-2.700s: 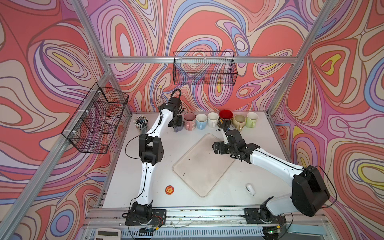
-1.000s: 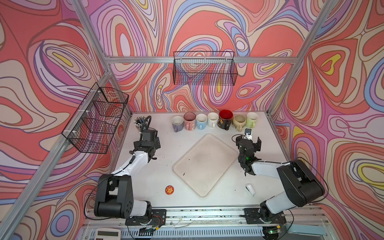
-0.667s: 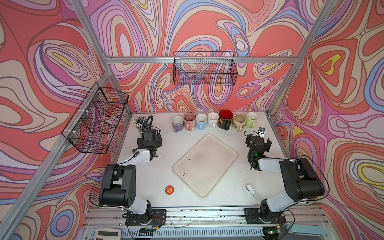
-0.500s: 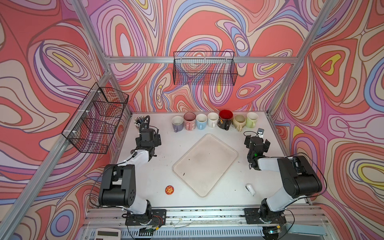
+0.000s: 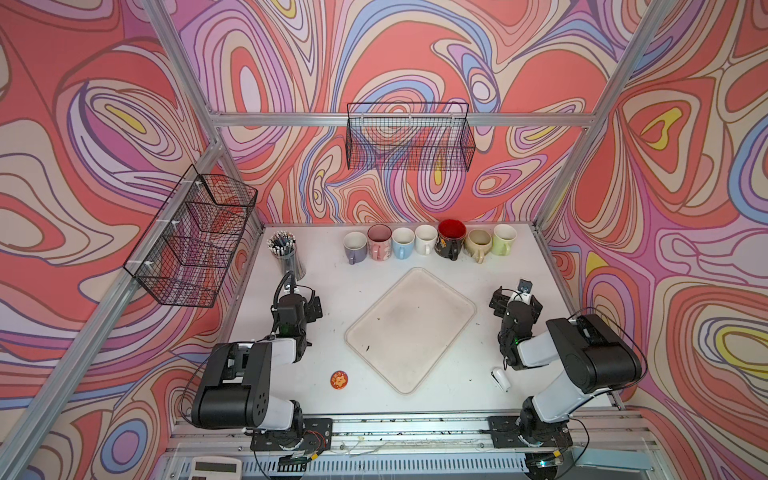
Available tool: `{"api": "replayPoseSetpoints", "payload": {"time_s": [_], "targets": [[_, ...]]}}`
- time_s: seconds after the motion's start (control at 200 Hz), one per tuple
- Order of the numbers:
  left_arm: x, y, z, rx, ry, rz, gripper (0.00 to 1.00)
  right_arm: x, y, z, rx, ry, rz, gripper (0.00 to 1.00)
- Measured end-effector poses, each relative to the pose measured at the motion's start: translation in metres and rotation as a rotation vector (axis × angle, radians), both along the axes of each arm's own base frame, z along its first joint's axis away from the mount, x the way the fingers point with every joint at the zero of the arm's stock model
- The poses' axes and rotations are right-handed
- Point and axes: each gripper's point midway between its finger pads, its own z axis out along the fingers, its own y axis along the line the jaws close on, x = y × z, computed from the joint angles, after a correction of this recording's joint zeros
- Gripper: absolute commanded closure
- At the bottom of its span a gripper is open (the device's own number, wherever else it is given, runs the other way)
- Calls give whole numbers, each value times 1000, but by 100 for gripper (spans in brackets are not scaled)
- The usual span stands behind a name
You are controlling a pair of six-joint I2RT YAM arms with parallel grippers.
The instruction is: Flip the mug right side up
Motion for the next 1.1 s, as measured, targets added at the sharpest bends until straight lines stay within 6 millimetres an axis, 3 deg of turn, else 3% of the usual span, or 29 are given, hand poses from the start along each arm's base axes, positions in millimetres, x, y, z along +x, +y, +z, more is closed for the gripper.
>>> {"api": "replayPoseSetpoints", "payload": {"time_s": [0.215, 0.356, 0.566, 0.681, 0.736, 0.816, 1.097], "targets": [[-1, -24, -4, 52, -62, -87, 0, -4, 8, 22, 18, -129, 54, 2], [8, -20, 8, 72, -99, -62, 0, 1, 21, 25, 5, -144, 135, 2], [29, -15, 28, 73, -129, -44, 0, 25, 40, 15, -17, -94, 245, 1], [27, -13, 22, 74, -104, -40, 0, 60, 37, 16, 12, -42, 262, 2], [26, -13, 21, 73, -98, -42, 0, 70, 26, 22, 27, -42, 248, 2], [26, -14, 20, 73, -98, -43, 0, 70, 16, 20, 38, -21, 230, 2], [26, -14, 20, 73, -98, -43, 0, 66, 22, 0, 64, 59, 257, 1]]}}
